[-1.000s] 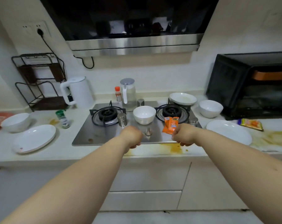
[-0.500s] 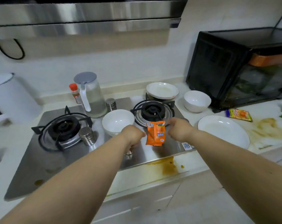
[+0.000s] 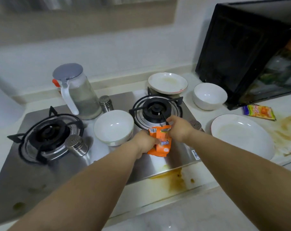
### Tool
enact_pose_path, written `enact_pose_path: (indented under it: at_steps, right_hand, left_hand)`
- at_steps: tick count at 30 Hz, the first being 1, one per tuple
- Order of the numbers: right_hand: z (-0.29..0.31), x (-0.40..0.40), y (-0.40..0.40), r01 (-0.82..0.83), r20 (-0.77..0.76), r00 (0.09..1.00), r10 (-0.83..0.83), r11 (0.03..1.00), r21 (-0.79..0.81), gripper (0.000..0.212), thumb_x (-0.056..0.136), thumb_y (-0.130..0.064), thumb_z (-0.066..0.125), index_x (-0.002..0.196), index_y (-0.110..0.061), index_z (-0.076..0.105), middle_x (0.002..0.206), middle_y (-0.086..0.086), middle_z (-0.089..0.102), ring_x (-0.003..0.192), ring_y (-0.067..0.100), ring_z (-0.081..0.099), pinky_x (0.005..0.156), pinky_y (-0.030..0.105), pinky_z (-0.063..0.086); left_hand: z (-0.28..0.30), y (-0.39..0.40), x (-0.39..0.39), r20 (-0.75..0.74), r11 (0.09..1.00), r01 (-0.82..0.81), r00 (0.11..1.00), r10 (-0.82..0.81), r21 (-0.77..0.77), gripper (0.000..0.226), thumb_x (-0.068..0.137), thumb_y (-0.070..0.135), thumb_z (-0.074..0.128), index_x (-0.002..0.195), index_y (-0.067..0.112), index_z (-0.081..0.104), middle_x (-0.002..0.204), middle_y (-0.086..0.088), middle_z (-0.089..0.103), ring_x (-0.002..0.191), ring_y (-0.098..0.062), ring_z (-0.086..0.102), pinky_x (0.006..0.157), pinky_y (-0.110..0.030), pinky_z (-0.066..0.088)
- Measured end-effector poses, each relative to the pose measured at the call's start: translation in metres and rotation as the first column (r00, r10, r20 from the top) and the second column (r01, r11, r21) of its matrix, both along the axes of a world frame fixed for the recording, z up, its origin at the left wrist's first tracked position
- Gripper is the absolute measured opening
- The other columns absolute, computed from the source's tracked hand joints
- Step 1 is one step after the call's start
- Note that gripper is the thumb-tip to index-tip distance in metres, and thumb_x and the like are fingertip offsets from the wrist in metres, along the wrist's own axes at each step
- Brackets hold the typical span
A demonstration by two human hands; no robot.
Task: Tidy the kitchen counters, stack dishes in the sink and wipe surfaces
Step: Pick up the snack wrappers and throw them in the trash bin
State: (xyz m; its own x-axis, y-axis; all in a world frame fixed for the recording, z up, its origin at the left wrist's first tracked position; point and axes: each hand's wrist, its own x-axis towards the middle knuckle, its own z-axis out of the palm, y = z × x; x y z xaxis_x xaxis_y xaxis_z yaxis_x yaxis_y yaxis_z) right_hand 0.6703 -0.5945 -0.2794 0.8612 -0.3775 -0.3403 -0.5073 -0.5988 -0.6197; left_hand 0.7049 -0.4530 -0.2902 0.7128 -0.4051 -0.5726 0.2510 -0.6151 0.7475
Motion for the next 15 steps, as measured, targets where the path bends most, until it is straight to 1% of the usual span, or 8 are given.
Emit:
enact_pose_path:
  at_steps: [2, 3, 4, 6, 8, 11, 13, 15]
  right_hand:
    - [-0.001, 0.0, -0.006, 0.043, 0.021, 0.999, -0.045, 0.998, 0.054, 0.035, 0.079, 0.002, 0.06, 0.107, -0.02, 0.054, 0.095, 0.007, 0.059, 0.087, 0.026, 0.06, 0.068, 0.029, 0.052]
    - [0.002, -0.002, -0.009, 0.058, 0.021, 0.998, -0.06, 0.994, 0.089, 0.034, 0.077, 0.005, 0.061, 0.099, -0.019, 0.055, 0.09, 0.007, 0.059, 0.083, 0.026, 0.061, 0.066, 0.031, 0.054]
    - [0.006, -0.003, -0.012, 0.06, 0.024, 0.998, -0.064, 0.991, 0.123, 0.033, 0.074, 0.007, 0.063, 0.094, -0.018, 0.056, 0.087, 0.008, 0.059, 0.084, 0.028, 0.064, 0.07, 0.037, 0.058]
    - [0.019, -0.009, -0.02, 0.066, 0.043, 0.996, -0.075, 0.982, 0.177, 0.031, 0.072, 0.01, 0.065, 0.087, -0.016, 0.057, 0.089, 0.013, 0.062, 0.089, 0.032, 0.067, 0.08, 0.047, 0.058]
    - [0.031, -0.014, -0.031, 0.095, 0.08, 0.99, -0.113, 0.975, 0.202, 0.03, 0.075, 0.009, 0.065, 0.081, -0.019, 0.056, 0.089, 0.015, 0.063, 0.087, 0.033, 0.068, 0.08, 0.05, 0.058]
    - [0.049, -0.03, -0.053, 0.159, 0.132, 0.972, -0.193, 0.959, 0.235, 0.028, 0.08, 0.009, 0.06, 0.082, -0.018, 0.054, 0.083, 0.015, 0.062, 0.077, 0.03, 0.063, 0.079, 0.044, 0.056]
    - [0.058, -0.042, -0.072, 0.189, 0.153, 0.963, -0.224, 0.959, 0.212, 0.026, 0.08, 0.006, 0.059, 0.09, -0.017, 0.056, 0.09, 0.019, 0.065, 0.081, 0.03, 0.065, 0.083, 0.045, 0.055]
    - [0.065, -0.055, -0.096, 0.225, 0.16, 0.953, -0.256, 0.956, 0.189, 0.022, 0.083, 0.003, 0.058, 0.092, -0.017, 0.057, 0.094, 0.017, 0.065, 0.084, 0.029, 0.067, 0.085, 0.044, 0.057]
  left_hand:
    - [0.0, -0.002, 0.001, -0.063, 0.999, -0.023, 0.998, 0.021, -0.026, 0.039, 0.084, 0.017, 0.07, 0.121, 0.013, 0.056, 0.119, -0.004, 0.065, 0.109, -0.026, 0.063, 0.094, -0.037, 0.051]
    - [0.0, -0.004, 0.002, -0.094, 0.999, -0.029, 0.995, 0.025, -0.045, 0.042, 0.082, 0.017, 0.072, 0.122, 0.012, 0.057, 0.119, -0.005, 0.066, 0.106, -0.026, 0.065, 0.095, -0.039, 0.051]
    - [0.004, -0.005, 0.001, -0.122, 0.997, -0.035, 0.992, 0.026, -0.067, 0.043, 0.081, 0.017, 0.073, 0.121, 0.013, 0.058, 0.118, -0.006, 0.067, 0.104, -0.025, 0.066, 0.095, -0.042, 0.051]
    - [0.015, -0.01, 0.003, -0.167, 0.99, -0.045, 0.986, 0.022, -0.132, 0.041, 0.082, 0.015, 0.072, 0.121, 0.012, 0.058, 0.115, -0.008, 0.068, 0.102, -0.025, 0.067, 0.092, -0.04, 0.053]
    - [0.03, -0.019, 0.005, -0.173, 0.978, -0.037, 0.985, 0.002, -0.204, 0.036, 0.086, 0.011, 0.068, 0.12, 0.011, 0.058, 0.114, -0.01, 0.068, 0.099, -0.026, 0.067, 0.084, -0.038, 0.055]
    - [0.052, -0.045, 0.003, -0.1, 0.969, -0.023, 0.995, -0.001, -0.244, 0.031, 0.09, 0.008, 0.061, 0.12, 0.013, 0.057, 0.113, -0.012, 0.066, 0.098, -0.026, 0.065, 0.079, -0.036, 0.054]
    - [0.062, -0.065, -0.002, -0.061, 0.972, -0.027, 0.998, 0.013, -0.235, 0.028, 0.092, 0.008, 0.059, 0.119, 0.012, 0.057, 0.113, -0.011, 0.066, 0.1, -0.027, 0.065, 0.082, -0.039, 0.055]
    - [0.068, -0.087, -0.006, -0.036, 0.973, -0.044, 0.999, 0.037, -0.225, 0.03, 0.092, 0.008, 0.059, 0.121, 0.01, 0.056, 0.115, -0.012, 0.065, 0.104, -0.028, 0.064, 0.088, -0.042, 0.054]
